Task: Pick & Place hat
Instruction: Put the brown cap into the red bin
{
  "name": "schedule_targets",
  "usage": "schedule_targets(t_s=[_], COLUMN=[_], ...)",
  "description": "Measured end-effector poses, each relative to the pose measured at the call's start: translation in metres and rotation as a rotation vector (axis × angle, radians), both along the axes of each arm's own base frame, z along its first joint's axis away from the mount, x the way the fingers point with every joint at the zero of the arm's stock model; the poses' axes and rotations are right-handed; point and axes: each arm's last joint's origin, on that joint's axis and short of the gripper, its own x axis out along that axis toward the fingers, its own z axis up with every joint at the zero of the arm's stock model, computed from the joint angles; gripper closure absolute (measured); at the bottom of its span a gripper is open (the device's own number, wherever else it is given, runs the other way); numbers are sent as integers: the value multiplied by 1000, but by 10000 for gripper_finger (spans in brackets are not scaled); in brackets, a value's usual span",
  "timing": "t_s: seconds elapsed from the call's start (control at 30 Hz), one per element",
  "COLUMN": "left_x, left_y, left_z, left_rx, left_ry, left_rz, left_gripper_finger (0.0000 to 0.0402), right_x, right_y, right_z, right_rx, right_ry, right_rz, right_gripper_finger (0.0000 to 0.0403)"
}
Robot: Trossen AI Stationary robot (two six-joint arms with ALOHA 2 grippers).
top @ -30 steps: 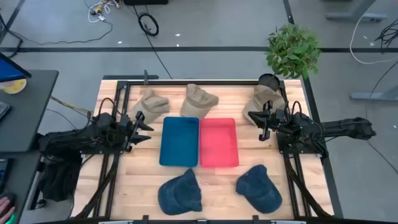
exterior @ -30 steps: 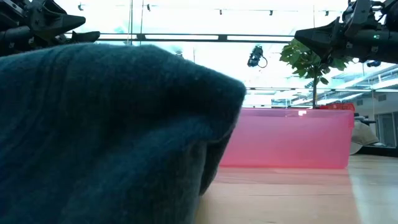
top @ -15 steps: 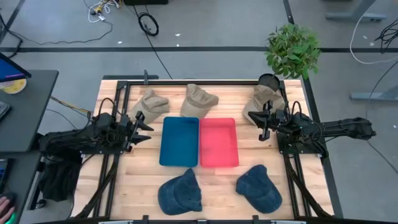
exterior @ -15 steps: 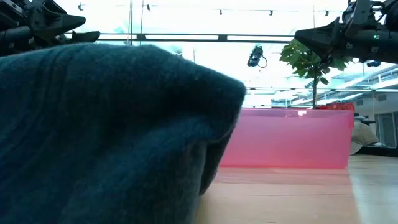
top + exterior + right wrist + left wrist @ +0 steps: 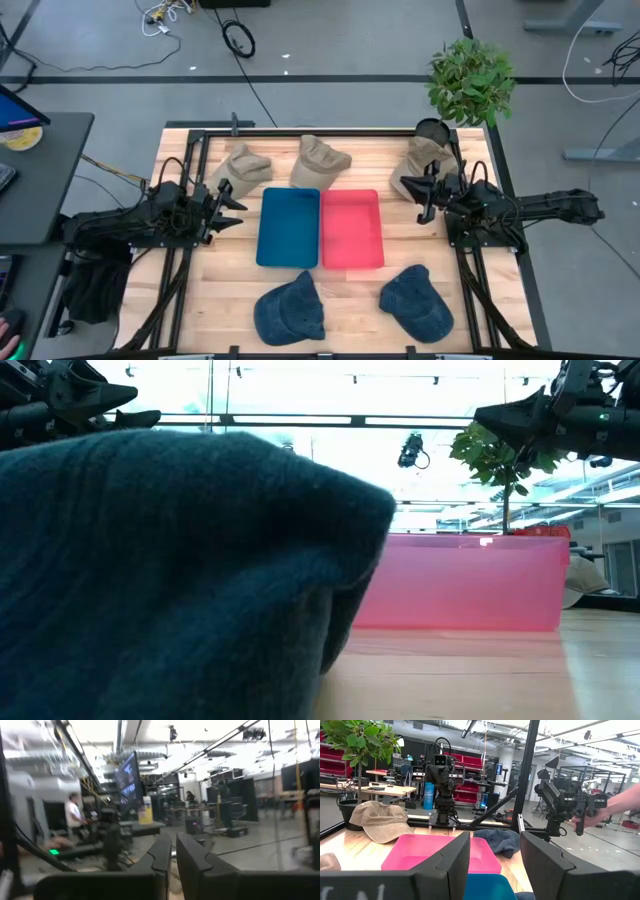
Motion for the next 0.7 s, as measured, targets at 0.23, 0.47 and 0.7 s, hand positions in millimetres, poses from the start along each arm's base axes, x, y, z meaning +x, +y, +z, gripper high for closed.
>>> schedule_targets(t_s=[0.23, 0.47, 0.7], left_x=[0, 0, 0], left_y=[0, 0, 0], left_z=[0, 0, 0], left_rx=[0, -1, 0], left_ry=[0, 0, 0], left_rz=[0, 1, 1], left_gripper_finger=[225, 225, 225], right_x=[-5, -16, -36], right_y=[0, 1, 1], right_z=[12, 28, 47], right_rx=[313, 490, 471], right_ry=[-237, -490, -776], right_rz=[149, 296, 353], right_gripper_finger=[371, 371, 371])
